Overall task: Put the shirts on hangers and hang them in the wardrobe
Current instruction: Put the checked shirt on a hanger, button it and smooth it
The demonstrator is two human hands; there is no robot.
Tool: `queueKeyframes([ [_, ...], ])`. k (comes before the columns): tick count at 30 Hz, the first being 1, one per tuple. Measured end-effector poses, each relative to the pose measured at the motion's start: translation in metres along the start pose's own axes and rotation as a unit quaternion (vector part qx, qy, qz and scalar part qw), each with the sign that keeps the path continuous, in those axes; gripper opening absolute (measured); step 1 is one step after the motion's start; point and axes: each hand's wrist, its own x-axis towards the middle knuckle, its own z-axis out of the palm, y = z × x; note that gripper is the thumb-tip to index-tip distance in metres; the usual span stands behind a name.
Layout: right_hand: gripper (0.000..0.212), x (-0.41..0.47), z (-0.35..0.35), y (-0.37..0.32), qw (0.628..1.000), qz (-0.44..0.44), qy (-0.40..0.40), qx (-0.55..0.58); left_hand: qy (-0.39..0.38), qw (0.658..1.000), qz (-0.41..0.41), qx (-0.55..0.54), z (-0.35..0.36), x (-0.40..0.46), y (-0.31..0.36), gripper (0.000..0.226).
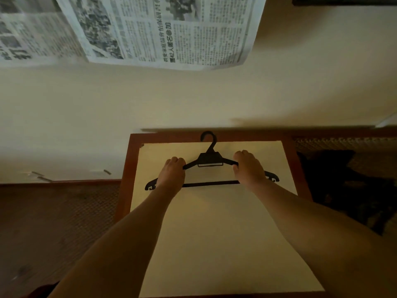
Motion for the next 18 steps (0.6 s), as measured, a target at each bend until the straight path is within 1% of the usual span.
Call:
queueKeyframes([
  [6,0.019,0.027,0.014,0.002,0.999,-0.005,-0.035,-0.015,-0.006,1.000,-0.012,0.017,0.006,0.029,-0.007,0.025],
  [11,0.021,0.042,0.023,0.005,1.000,-0.004,-0.019,-0.013,-0.009,0.999,-0.010,0.051,0.014,0.046,-0.010,0.026],
  [18,0.022,0.056,0.025,0.006,0.999,0.013,-0.022,-0.027,0.006,0.999,-0.009,0.037,0.017,0.061,-0.011,0.029],
])
